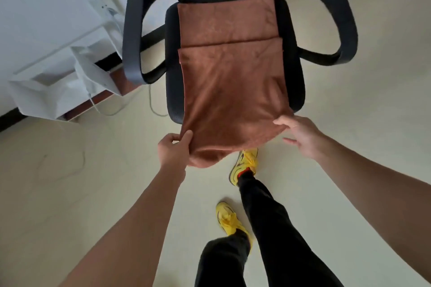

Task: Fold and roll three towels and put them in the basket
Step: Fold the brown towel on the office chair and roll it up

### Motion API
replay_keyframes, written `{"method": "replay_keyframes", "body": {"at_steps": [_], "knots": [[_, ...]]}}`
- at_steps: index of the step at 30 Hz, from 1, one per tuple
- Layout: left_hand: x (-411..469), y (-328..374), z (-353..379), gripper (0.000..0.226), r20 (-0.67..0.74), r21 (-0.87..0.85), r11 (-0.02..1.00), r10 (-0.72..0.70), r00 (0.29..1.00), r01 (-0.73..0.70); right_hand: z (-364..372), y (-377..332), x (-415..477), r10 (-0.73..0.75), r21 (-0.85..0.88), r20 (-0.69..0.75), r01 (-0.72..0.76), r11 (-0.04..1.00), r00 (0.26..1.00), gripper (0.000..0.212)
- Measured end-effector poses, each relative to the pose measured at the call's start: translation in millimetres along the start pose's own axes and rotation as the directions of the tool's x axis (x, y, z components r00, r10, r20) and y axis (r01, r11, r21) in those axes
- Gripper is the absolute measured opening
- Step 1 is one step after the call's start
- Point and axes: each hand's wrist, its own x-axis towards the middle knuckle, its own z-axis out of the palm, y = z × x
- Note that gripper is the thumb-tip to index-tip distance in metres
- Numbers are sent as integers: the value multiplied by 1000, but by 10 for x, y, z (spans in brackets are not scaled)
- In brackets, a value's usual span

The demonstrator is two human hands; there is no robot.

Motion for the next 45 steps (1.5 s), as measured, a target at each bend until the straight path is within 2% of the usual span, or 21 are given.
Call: {"method": "replay_keyframes", "body": {"at_steps": [4, 6, 8, 10, 12, 14, 17, 19, 22, 28, 32, 35, 37, 39, 42, 45], "knots": [[-108, -109, -93, 11, 5, -25, 1000, -1, 1000, 1, -62, 39, -196, -108, 19, -164, 112, 993, 981, 18], [-92, -215, -84, 12, -13, -38, 999, 2, 1000, -3, -97, 75, -250, -136, 32, -175, 143, 989, 975, 19], [-78, -281, -72, 13, -5, -13, 1000, 0, 1000, 0, -114, 122, -266, -119, 63, -127, 128, 990, 985, 23], [-105, -349, -71, 19, 52, -16, 999, -39, 998, 40, -141, 211, -309, -39, 106, -19, 41, 994, 999, 34], [-165, -423, -105, 27, 147, -28, 994, -104, 984, 109, -206, 372, -354, 64, 62, 49, -67, 996, 997, 50], [-238, -528, -166, 28, 265, -13, 984, -171, 949, 180, -279, 578, -423, 179, 25, 49, -181, 983, 983, 62], [-315, -753, -273, 28, 371, 83, 964, -266, 890, 253, -359, 864, -567, 302, 32, 19, -303, 952, 953, 61], [-354, -934, -331, 26, 372, 116, 949, -316, 873, 294, -404, 998, -693, 339, 46, 4, -338, 940, 941, 50], [-434, -1203, -393, 18, 296, 113, 937, -348, 889, 329, -475, 1200, -839, 371, 86, 13, -371, 925, 929, 32], [-607, -1494, -467, 21, 176, 148, 930, -360, 916, 337, -544, 1518, -1000, 429, 98, 4, -427, 899, 903, 34], [-672, -1543, -550, 23, 142, 141, 917, -391, 910, 372, -553, 1575, -1053, 401, 139, -45, -392, 910, 915, 33], [-671, -1544, -588, 16, 102, 75, 919, -393, 914, 387, -556, 1521, -1037, 357, 232, -127, -323, 918, 925, 27], [-627, -1484, -602, 10, 49, 19, 933, -361, 931, 360, -559, 1427, -990, 319, 300, -170, -259, 918, 932, 25], [-552, -1364, -604, 12, 31, -26, 951, -306, 952, 307, -550, 1276, -928, 263, 342, -207, -182, 922, 942, 23], [-442, -1092, -574, 13, 86, -33, 967, -250, 964, 254, -520, 979, -817, 176, 350, -255, -79, 933, 951, 27], [-356, -869, -468, 9, 154, 9, 971, -238, 959, 239, -456, 702, -741, 108, 381, -182, -32, 924, 977, 19]]}}
